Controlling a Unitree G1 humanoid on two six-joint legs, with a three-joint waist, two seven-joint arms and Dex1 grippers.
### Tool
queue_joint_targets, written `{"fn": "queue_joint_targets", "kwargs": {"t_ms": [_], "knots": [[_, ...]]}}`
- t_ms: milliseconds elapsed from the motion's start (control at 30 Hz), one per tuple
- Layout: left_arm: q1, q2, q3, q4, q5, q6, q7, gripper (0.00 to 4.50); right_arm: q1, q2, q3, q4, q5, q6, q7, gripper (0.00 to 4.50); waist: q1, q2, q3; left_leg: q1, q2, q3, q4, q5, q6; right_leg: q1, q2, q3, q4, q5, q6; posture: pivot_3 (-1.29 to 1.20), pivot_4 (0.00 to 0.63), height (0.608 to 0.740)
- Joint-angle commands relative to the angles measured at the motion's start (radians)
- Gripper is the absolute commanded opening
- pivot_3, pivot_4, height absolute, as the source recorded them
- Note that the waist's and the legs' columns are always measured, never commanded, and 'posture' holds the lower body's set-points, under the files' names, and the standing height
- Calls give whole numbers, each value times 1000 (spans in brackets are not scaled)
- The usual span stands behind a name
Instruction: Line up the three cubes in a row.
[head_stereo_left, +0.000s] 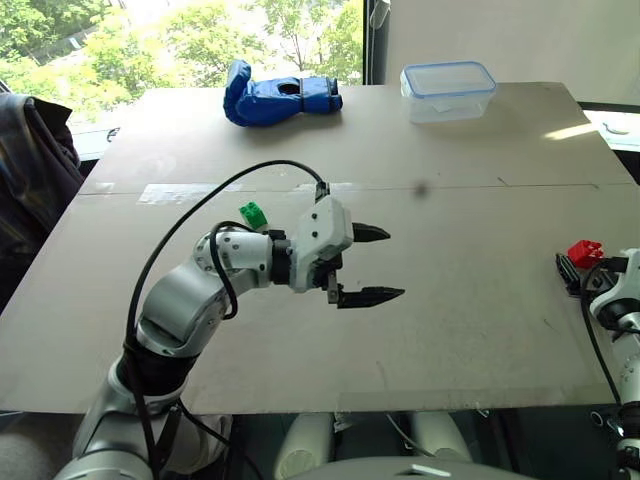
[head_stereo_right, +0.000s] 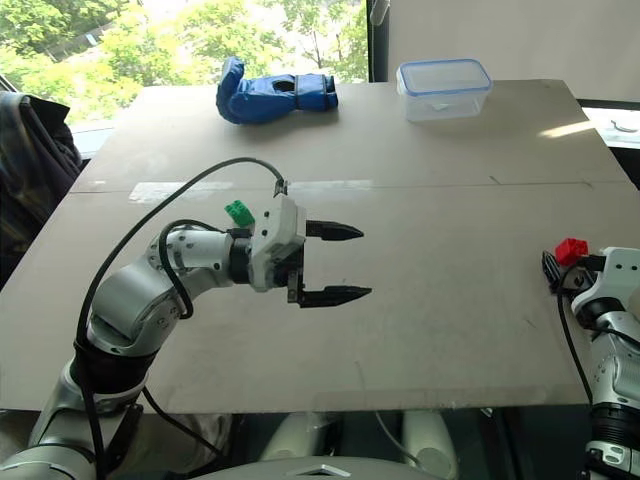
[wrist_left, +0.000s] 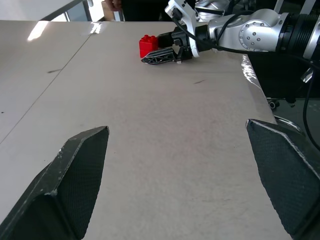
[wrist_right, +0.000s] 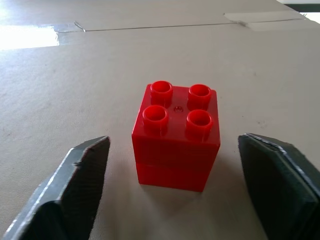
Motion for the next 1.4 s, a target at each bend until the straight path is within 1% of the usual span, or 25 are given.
{"fn": "queue_joint_targets", "kwargs": {"t_ms": [33,67,100,267,400,500,633,767,833,867,967,1067,1167,1233,1300,1333,1400], "knots": [[-13,7,11,-20,8,-19,-2,4500,-12,0,-12,-1,1,-24,-13,2205,0,0,0,0,0,0,0,0,0,0,0,0,0,0,0,0,150,740],[-13,10,10,-21,10,-20,-3,4500,-13,0,-12,-1,1,-25,-13,1647,0,0,0,0,0,0,0,0,0,0,0,0,0,0,0,0,150,740],[-13,12,9,-22,12,-21,-3,4500,-13,0,-11,-2,1,-26,-12,1273,0,0,0,0,0,0,0,0,0,0,0,0,0,0,0,0,150,740],[-6,15,8,-24,21,-29,-6,4500,-7,-3,9,-23,-2,-23,7,1279,0,0,0,0,0,0,0,0,0,0,0,0,1,0,0,0,150,740],[24,38,21,-15,36,-47,-12,4500,-4,9,70,-85,-24,-20,26,1279,-6,0,0,1,0,1,0,0,0,0,0,1,1,0,0,0,150,740],[61,71,33,14,70,-88,-24,4500,14,69,170,-224,-34,45,2,1279,-9,0,0,1,1,1,0,0,0,-1,1,1,3,0,0,0,150,740],[89,93,52,48,95,-132,-30,4500,27,177,291,-398,-74,150,-98,1279,-12,0,0,0,1,1,0,0,0,-5,0,2,9,0,0,0,150,740],[109,104,69,66,109,-161,-37,4500,19,252,401,-506,-138,203,-172,1279,-9,0,0,0,0,0,1,0,0,-6,0,2,11,0,0,0,150,740],[120,111,77,71,111,-172,-45,4500,16,303,428,-539,-163,248,-238,1279,-8,-1,0,0,0,0,1,0,0,-6,0,2,11,0,0,0,150,740],[124,113,80,73,112,-176,-47,4500,15,322,435,-548,-178,258,-264,1279,-7,-1,0,-1,0,0,0,2,-3,-7,0,2,11,0,0,0,150,740],[132,119,85,80,118,-186,-52,4500,10,382,452,-568,-203,283,-327,1279,-3,-1,0,-3,0,0,0,2,-4,-9,0,2,11,0,0,0,150,740],[134,120,88,80,119,-188,-54,4500,10,386,491,-571,-225,288,-308,1279,-4,-1,1,-3,0,0,0,2,-4,-9,0,2,11,0,0,0,150,740],[136,118,89,81,119,-189,-54,4500,3,403,472,-562,-215,309,-324,1279,-4,-1,1,-3,0,0,0,2,-4,-9,0,2,11,0,0,0,150,740],[135,121,88,82,120,-187,-57,4500,-9,414,452,-559,-199,323,-330,2326,-4,-1,1,-3,0,0,0,2,-4,-9,0,2,12,0,0,0,150,740],[132,122,90,82,119,-184,-60,4500,-14,417,449,-561,-200,331,-327,3175,-5,-1,1,-3,0,0,0,2,-4,-9,0,2,12,0,0,0,150,740],[131,123,91,82,119,-182,-61,4500,-14,417,453,-560,-201,335,-322,3457,-6,-1,1,-3,0,0,0,2,-4,-9,0,2,12,0,0,0,150,740],[134,126,93,81,119,-179,-61,4500,-12,419,459,-556,-206,333,-320,4434,-8,-1,1,-3,-1,0,0,2,-4,-9,1,2,12,0,0,0,150,740]]}}
